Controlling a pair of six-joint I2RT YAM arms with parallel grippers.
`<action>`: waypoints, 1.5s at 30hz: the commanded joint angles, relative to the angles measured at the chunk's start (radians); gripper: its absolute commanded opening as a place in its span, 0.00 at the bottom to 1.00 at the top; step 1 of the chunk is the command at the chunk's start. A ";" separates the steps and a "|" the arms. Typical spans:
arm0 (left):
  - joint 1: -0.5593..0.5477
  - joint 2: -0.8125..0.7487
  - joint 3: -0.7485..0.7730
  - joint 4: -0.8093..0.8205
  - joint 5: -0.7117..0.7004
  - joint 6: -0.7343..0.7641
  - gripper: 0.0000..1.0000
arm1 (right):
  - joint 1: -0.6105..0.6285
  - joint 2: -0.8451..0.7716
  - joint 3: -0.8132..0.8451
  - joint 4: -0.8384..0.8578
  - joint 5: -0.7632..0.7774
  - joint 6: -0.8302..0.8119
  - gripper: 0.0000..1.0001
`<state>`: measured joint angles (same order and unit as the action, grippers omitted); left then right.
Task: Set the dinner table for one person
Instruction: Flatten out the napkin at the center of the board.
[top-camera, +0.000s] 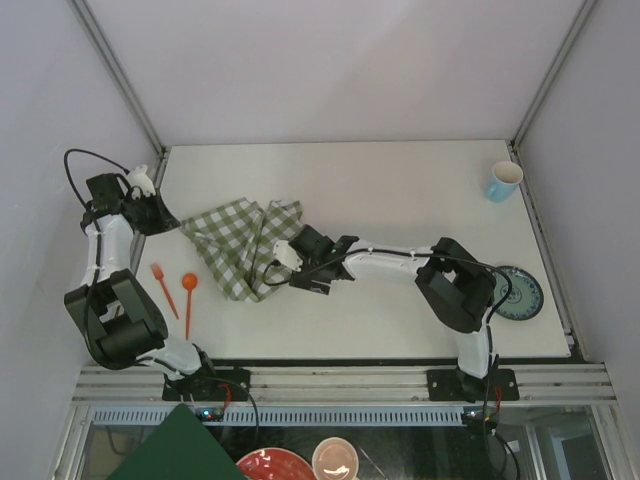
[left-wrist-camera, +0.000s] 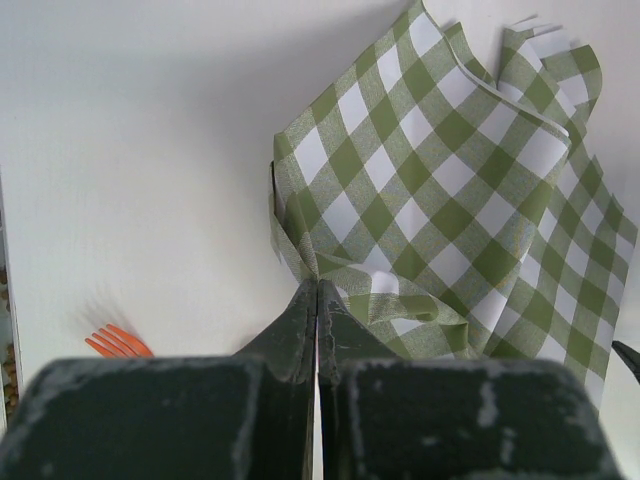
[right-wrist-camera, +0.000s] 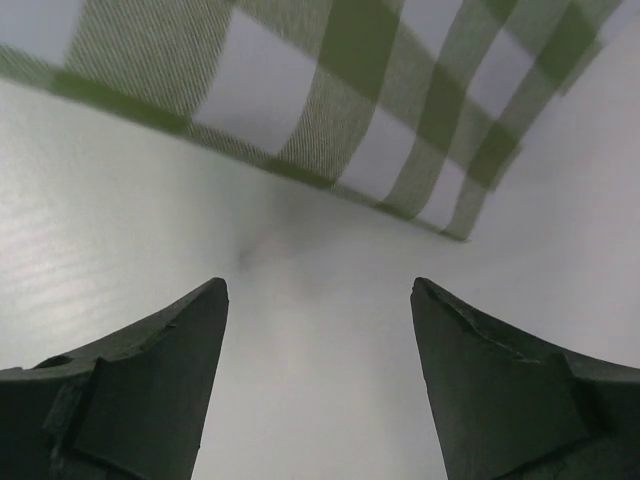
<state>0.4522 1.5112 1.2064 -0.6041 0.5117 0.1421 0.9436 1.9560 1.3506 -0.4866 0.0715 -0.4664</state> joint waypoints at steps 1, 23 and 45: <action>0.004 -0.025 -0.018 0.033 0.027 -0.002 0.00 | 0.050 -0.036 -0.052 0.275 0.233 -0.074 0.74; 0.012 -0.028 -0.017 0.029 0.060 -0.004 0.00 | 0.038 0.010 -0.087 0.379 0.234 -0.095 0.68; 0.032 -0.045 -0.035 0.060 0.071 -0.019 0.00 | 0.023 0.070 0.023 0.243 0.292 -0.092 0.00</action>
<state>0.4728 1.5112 1.1942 -0.5850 0.5556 0.1413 0.9848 2.0480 1.3090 -0.1638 0.3260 -0.5804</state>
